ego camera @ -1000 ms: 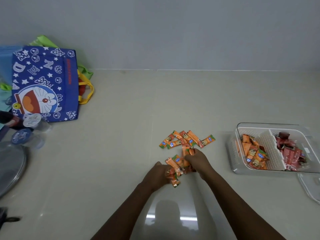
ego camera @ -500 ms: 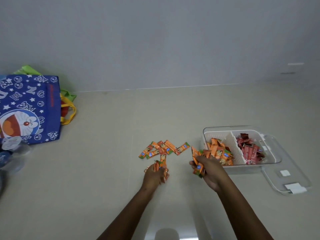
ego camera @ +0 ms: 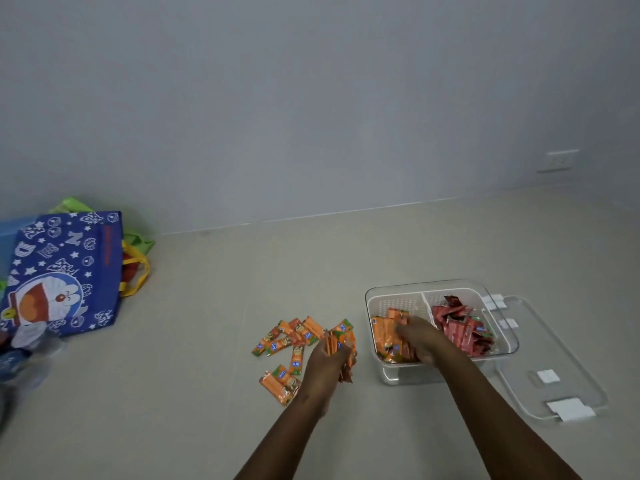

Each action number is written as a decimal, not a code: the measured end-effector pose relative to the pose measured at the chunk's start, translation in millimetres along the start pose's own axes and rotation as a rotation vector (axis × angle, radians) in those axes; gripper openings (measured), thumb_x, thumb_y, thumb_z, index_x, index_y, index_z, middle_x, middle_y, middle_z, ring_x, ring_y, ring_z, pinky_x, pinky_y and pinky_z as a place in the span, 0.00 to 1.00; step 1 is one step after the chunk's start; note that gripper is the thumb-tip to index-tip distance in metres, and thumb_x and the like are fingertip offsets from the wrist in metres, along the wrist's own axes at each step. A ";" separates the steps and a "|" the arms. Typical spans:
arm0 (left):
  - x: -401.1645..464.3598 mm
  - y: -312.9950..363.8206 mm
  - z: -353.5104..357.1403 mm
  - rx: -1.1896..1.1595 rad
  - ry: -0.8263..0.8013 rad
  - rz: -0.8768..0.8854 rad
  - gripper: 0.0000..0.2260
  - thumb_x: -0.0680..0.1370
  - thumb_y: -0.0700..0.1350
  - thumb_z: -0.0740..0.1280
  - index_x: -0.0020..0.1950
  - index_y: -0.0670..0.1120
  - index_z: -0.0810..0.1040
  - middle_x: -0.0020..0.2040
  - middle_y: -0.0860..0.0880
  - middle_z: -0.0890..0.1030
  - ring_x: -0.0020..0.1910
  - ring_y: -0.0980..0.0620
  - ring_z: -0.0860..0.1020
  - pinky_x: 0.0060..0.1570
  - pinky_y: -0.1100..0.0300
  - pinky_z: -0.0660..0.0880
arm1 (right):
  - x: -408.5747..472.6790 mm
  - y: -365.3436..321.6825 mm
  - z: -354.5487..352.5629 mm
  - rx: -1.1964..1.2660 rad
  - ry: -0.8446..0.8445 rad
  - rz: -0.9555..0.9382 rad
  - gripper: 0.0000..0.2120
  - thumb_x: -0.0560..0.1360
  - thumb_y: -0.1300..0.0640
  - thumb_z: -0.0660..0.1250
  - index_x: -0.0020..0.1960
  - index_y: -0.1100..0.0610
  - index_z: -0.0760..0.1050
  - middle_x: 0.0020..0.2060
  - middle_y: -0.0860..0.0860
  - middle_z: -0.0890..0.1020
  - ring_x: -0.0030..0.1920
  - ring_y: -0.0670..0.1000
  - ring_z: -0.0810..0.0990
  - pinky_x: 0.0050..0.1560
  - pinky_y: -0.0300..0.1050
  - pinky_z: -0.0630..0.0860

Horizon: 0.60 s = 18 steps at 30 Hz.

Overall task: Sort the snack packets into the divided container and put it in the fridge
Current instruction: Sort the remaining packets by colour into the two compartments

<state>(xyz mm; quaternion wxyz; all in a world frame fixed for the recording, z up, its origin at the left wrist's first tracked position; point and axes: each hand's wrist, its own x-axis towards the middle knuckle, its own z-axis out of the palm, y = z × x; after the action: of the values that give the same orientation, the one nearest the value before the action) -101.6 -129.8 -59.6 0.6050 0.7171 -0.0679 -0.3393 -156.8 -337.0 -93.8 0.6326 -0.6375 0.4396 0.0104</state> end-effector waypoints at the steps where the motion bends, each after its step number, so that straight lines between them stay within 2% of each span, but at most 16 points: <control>1: -0.2 1.2 6.1 0.018 0.005 0.007 0.06 0.80 0.47 0.64 0.56 0.50 0.75 0.47 0.46 0.83 0.43 0.52 0.81 0.38 0.60 0.78 | -0.8 0.8 -1.3 -0.015 -0.013 -0.010 0.08 0.74 0.67 0.60 0.42 0.64 0.77 0.34 0.60 0.77 0.33 0.55 0.77 0.40 0.55 0.79; 3: 2.0 5.2 17.7 0.061 0.034 0.016 0.07 0.80 0.47 0.64 0.57 0.48 0.75 0.48 0.45 0.83 0.42 0.52 0.80 0.35 0.62 0.76 | -8.8 -5.5 -4.7 -0.045 0.019 -0.067 0.09 0.73 0.67 0.59 0.38 0.59 0.75 0.34 0.59 0.76 0.34 0.54 0.76 0.39 0.51 0.73; 6: 11.4 14.0 37.3 0.158 0.062 0.043 0.11 0.80 0.49 0.63 0.59 0.47 0.75 0.51 0.46 0.83 0.44 0.53 0.81 0.32 0.66 0.74 | -23.1 -8.4 -18.3 0.009 0.137 -0.146 0.06 0.74 0.63 0.59 0.48 0.56 0.73 0.43 0.54 0.78 0.44 0.55 0.79 0.47 0.49 0.75; 8: 19.6 23.5 52.6 0.196 0.047 0.043 0.11 0.80 0.50 0.63 0.60 0.48 0.75 0.53 0.48 0.82 0.48 0.52 0.81 0.34 0.66 0.75 | -32.5 -3.4 -27.4 0.119 0.160 -0.164 0.09 0.76 0.60 0.61 0.55 0.53 0.72 0.48 0.52 0.79 0.50 0.53 0.79 0.56 0.52 0.77; 10: 31.9 32.2 71.5 0.253 0.009 0.033 0.11 0.79 0.49 0.64 0.60 0.48 0.75 0.53 0.48 0.82 0.50 0.51 0.81 0.39 0.60 0.78 | -38.8 2.7 -37.0 0.228 0.176 -0.202 0.08 0.76 0.61 0.62 0.53 0.53 0.73 0.52 0.53 0.80 0.51 0.53 0.80 0.59 0.56 0.77; 12: 47.2 37.1 92.1 0.383 -0.026 0.013 0.12 0.77 0.50 0.64 0.57 0.47 0.76 0.52 0.46 0.82 0.50 0.49 0.81 0.50 0.51 0.80 | -43.9 5.4 -47.3 0.305 0.220 -0.233 0.06 0.76 0.62 0.62 0.50 0.52 0.73 0.50 0.53 0.81 0.50 0.53 0.81 0.58 0.54 0.77; 13: 52.8 39.6 101.8 0.460 -0.043 -0.003 0.12 0.76 0.50 0.65 0.57 0.46 0.76 0.52 0.45 0.82 0.51 0.48 0.81 0.53 0.51 0.79 | -49.8 4.1 -52.4 0.347 0.235 -0.241 0.06 0.76 0.63 0.62 0.49 0.52 0.73 0.49 0.53 0.81 0.49 0.53 0.81 0.56 0.51 0.78; 15: 61.3 39.1 117.6 0.579 -0.083 -0.032 0.15 0.76 0.49 0.66 0.59 0.42 0.74 0.55 0.42 0.81 0.52 0.47 0.80 0.51 0.54 0.78 | -56.9 2.0 -61.2 0.402 0.246 -0.253 0.06 0.77 0.64 0.61 0.49 0.55 0.73 0.49 0.55 0.81 0.48 0.52 0.82 0.50 0.44 0.77; 16: 61.7 38.0 123.8 0.603 -0.110 -0.057 0.16 0.77 0.48 0.65 0.61 0.41 0.73 0.57 0.41 0.79 0.51 0.46 0.79 0.48 0.56 0.77 | -59.4 1.7 -64.4 0.416 0.248 -0.265 0.06 0.77 0.64 0.61 0.50 0.56 0.73 0.49 0.56 0.81 0.47 0.52 0.82 0.49 0.43 0.76; 18: 63.3 32.4 130.0 0.610 -0.155 -0.101 0.18 0.77 0.47 0.66 0.63 0.40 0.71 0.58 0.39 0.78 0.49 0.45 0.78 0.48 0.56 0.78 | -65.5 0.7 -69.5 0.426 0.232 -0.277 0.06 0.77 0.64 0.62 0.53 0.59 0.74 0.49 0.57 0.81 0.48 0.53 0.82 0.50 0.43 0.77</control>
<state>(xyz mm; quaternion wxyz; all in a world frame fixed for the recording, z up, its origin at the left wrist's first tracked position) -117.1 -277.2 -60.5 0.3377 0.8398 -0.1769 -0.3866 -235.1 -357.7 -43.2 0.6932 -0.5413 0.4098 -0.2419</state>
